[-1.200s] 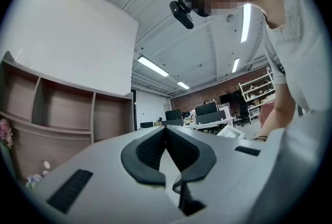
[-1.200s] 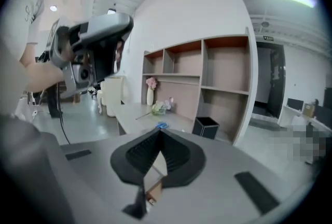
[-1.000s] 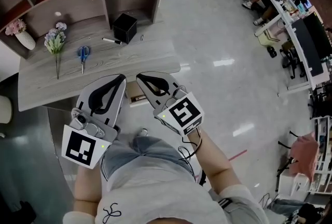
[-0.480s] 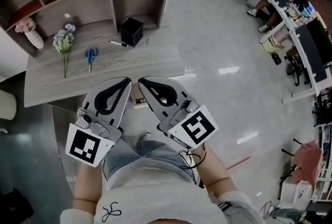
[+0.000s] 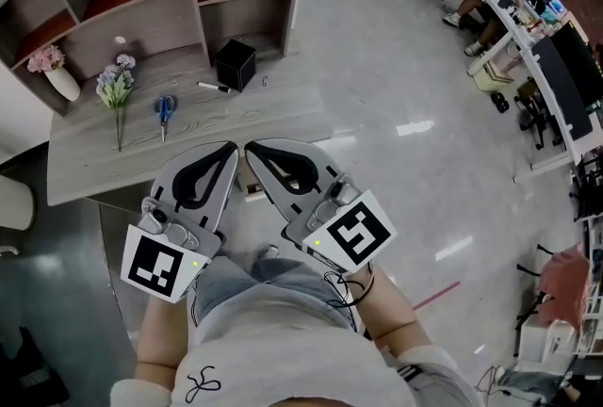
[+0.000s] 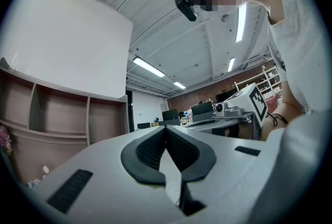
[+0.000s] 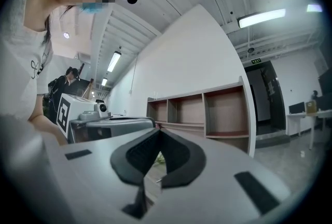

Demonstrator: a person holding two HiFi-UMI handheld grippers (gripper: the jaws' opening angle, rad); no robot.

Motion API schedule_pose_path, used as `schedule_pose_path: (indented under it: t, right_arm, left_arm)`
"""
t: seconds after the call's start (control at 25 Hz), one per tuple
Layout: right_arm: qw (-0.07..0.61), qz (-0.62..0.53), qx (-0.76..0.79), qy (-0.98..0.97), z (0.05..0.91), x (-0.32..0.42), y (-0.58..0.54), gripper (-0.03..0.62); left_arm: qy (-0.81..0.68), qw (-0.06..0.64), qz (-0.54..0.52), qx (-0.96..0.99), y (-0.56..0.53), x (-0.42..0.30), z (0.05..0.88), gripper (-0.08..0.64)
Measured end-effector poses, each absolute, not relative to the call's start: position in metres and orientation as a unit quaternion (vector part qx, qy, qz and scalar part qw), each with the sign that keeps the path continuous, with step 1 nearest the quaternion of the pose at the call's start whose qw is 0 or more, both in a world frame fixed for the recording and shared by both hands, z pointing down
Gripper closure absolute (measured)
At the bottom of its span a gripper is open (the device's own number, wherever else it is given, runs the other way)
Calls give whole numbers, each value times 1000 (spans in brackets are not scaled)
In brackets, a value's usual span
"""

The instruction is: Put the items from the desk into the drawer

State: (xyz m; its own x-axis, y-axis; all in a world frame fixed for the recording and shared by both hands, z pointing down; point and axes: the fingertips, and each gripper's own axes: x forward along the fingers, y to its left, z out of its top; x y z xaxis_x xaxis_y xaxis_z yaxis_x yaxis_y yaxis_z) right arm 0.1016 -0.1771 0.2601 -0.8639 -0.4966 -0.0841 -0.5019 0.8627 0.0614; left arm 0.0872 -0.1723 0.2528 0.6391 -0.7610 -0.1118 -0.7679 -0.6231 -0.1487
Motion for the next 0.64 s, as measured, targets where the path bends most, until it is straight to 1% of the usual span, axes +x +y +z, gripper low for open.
schedule_pose_path:
  t: [0.64]
  right_arm:
    - [45,40,-233,971,247,79,-170,586]
  left_arm:
    - [444,93,16,-891,-167,66,251,549]
